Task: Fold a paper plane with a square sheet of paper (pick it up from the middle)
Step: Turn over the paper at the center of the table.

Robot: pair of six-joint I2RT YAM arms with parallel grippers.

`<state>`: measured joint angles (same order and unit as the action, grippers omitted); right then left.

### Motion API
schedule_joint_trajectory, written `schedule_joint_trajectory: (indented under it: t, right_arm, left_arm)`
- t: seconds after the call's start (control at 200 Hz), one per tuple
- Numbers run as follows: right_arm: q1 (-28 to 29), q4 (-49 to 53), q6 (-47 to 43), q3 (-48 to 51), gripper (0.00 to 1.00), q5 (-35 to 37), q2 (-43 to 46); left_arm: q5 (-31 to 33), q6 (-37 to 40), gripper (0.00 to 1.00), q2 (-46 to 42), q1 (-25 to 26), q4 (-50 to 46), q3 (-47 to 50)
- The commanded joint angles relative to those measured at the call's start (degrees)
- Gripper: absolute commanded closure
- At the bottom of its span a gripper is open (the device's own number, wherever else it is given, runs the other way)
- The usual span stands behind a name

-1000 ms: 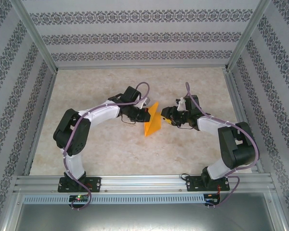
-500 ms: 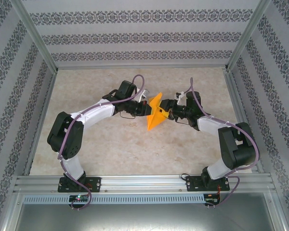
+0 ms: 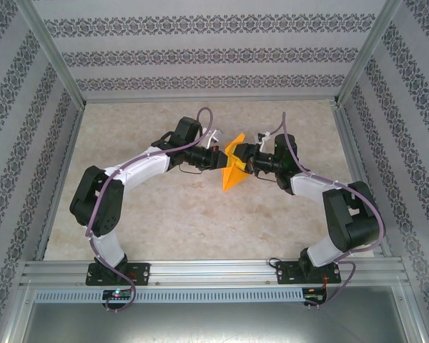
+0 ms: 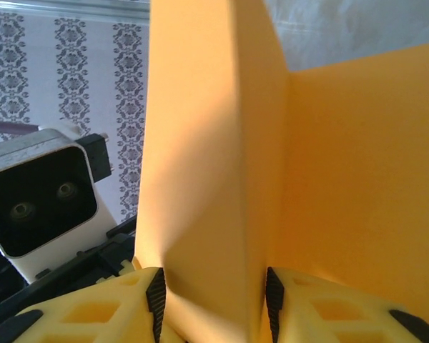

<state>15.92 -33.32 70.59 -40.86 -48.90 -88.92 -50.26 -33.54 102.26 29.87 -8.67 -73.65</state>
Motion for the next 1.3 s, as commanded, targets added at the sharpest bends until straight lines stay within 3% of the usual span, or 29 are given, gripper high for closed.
schedule_joint_trajectory:
  t: [0.0,0.21,0.395,0.55,0.709,0.849,0.964,1.079,1.294]
  right_arm:
    - [0.32,-3.16,0.79,-1.18,0.6,-1.43,-0.41]
    - [0.26,-3.24,0.72,-0.95,0.74,-1.52,-0.46]
    - [0.34,-3.68,0.88,-1.15,0.86,-1.89,-0.59]
    - [0.33,-3.67,1.05,-1.72,0.95,-2.02,-0.56]
    - [0.27,-3.55,1.02,-2.45,0.98,-2.33,-0.82]
    - [0.44,-3.28,0.85,-3.27,0.99,-2.75,-0.81]
    - [0.93,-2.54,0.0,-4.17,1.0,-2.85,-0.59]
    - [1.39,-3.13,0.11,-4.71,1.0,-2.71,-0.72]
    - [1.9,-4.99,1.93,-5.43,1.0,-2.58,-0.74]
  left_arm:
    - [-1.78,-0.91,0.92,-1.64,-0.95,3.15,0.83]
    - [-2.16,-2.14,0.87,-2.32,-1.21,5.57,2.61]
    - [-0.6,-2.22,0.72,-4.19,-1.57,5.6,3.5]
    - [-0.16,-1.89,0.65,-5.94,-1.65,4.28,2.81]
    - [2.07,-0.29,0.58,-8.29,-2.0,0.49,1.83]
    - [12.17,5.58,0.49,-10.18,-2.27,-12.51,-1.11]
    - [15.68,4.82,0.38,-12.12,-2.43,-15.29,0.0]
    - [14.22,0.12,0.37,-12.53,-2.37,-13.92,2.73]
    - [8.66,-9.45,0.35,-14.97,-1.42,-1.03,10.26]
